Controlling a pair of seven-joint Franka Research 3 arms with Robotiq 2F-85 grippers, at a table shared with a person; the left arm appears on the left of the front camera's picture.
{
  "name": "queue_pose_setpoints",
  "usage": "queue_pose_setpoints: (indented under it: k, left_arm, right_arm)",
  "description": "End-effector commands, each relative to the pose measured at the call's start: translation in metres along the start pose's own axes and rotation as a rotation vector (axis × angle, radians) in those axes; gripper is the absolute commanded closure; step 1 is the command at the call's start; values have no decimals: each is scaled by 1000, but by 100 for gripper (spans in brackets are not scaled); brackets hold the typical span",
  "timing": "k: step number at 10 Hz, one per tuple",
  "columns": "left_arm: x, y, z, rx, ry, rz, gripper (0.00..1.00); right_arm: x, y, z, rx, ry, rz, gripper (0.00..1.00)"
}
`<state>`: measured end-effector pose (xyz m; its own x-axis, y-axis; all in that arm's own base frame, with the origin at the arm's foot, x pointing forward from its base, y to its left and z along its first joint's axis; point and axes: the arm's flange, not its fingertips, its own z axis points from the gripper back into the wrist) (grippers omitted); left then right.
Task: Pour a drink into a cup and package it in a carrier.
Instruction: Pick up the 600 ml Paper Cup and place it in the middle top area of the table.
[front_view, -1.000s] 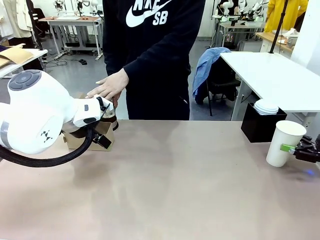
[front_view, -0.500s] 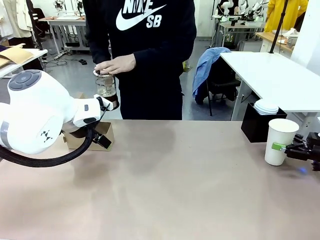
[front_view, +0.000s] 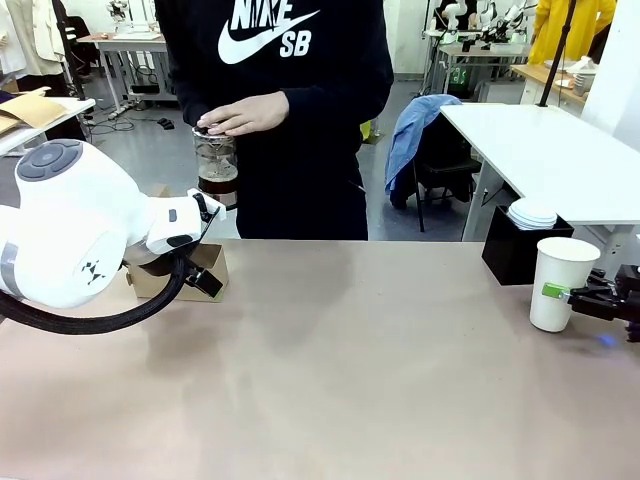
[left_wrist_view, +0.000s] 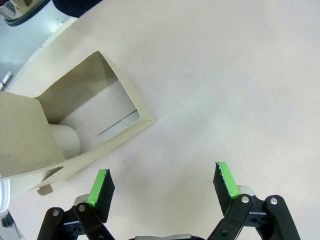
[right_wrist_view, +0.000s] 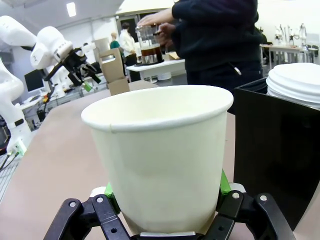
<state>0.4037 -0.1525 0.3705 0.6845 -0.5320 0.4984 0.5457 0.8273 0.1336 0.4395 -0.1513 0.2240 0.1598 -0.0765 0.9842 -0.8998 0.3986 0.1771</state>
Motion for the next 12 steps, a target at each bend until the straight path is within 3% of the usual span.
queue_pose_setpoints:
  k: [1, 4, 7, 12]
  left_arm:
    - [0, 1, 0, -1, 0, 2, 0]
    - [0, 1, 0, -1, 0, 2, 0]
    - [0, 1, 0, -1, 0, 2, 0]
    - [0, 1, 0, -1, 0, 2, 0]
  right_arm:
    - [12, 13, -6, -47, -50, 9, 20]
    - [57, 51, -62, -128, -113, 24, 20]
    - [93, 75, -155, -118, -114, 80, 20]
    - [75, 50, -299, -95, -63, 89, 20]
